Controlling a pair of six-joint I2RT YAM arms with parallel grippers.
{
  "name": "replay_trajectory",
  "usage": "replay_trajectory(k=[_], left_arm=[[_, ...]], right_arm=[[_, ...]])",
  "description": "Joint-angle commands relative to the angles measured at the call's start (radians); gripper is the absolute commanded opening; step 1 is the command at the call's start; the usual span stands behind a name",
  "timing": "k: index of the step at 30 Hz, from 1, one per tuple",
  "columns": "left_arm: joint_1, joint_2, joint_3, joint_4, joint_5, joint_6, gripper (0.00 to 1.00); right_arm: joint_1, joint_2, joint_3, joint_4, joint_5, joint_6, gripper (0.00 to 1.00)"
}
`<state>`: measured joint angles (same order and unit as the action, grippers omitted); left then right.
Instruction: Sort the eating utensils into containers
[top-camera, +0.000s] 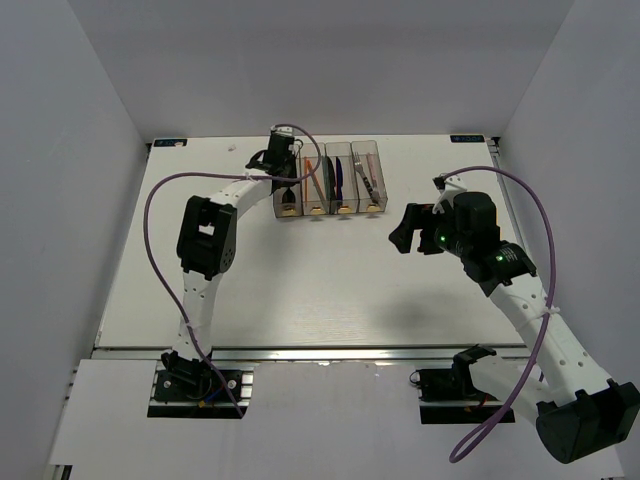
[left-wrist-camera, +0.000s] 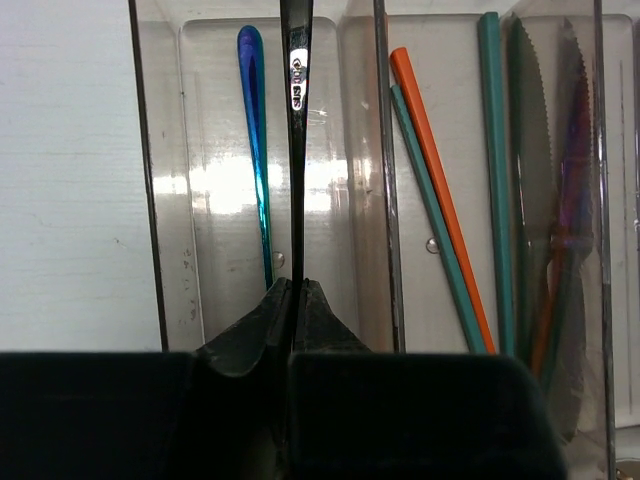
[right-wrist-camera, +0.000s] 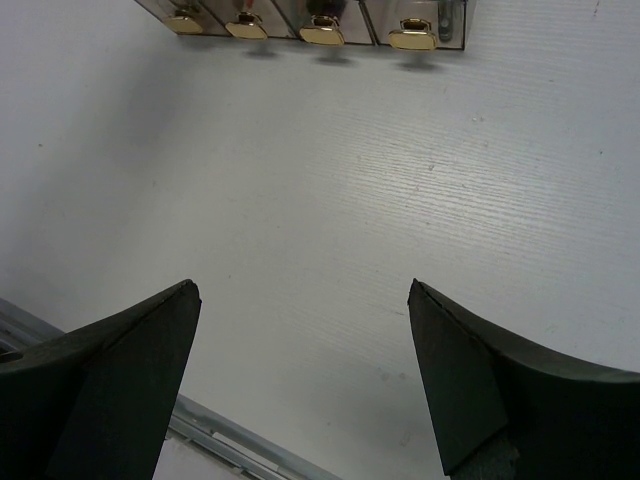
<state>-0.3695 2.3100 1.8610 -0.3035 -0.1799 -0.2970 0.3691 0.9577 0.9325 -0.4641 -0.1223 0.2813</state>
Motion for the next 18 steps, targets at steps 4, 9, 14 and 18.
replay_trajectory(k=[4, 9, 14, 18], left_arm=[[-0.02, -0.095, -0.037, -0.026, -0.013, -0.013, 0.12], [-0.02, -0.067, -0.014, -0.055, -0.024, -0.008, 0.31], [-0.02, -0.066, 0.029, -0.075, -0.044, -0.007, 0.57], [-0.022, -0.083, 0.084, -0.114, -0.058, -0.024, 0.62]], right_arm=[[0.007, -0.011, -0.012, 0.042, -0.007, 0.004, 0.89], [0.007, -0.017, -0.017, 0.047, -0.005, 0.002, 0.89], [0.008, -0.014, -0.015, 0.047, -0.005, -0.001, 0.89], [0.007, -0.011, -0.015, 0.048, -0.008, -0.002, 0.89]])
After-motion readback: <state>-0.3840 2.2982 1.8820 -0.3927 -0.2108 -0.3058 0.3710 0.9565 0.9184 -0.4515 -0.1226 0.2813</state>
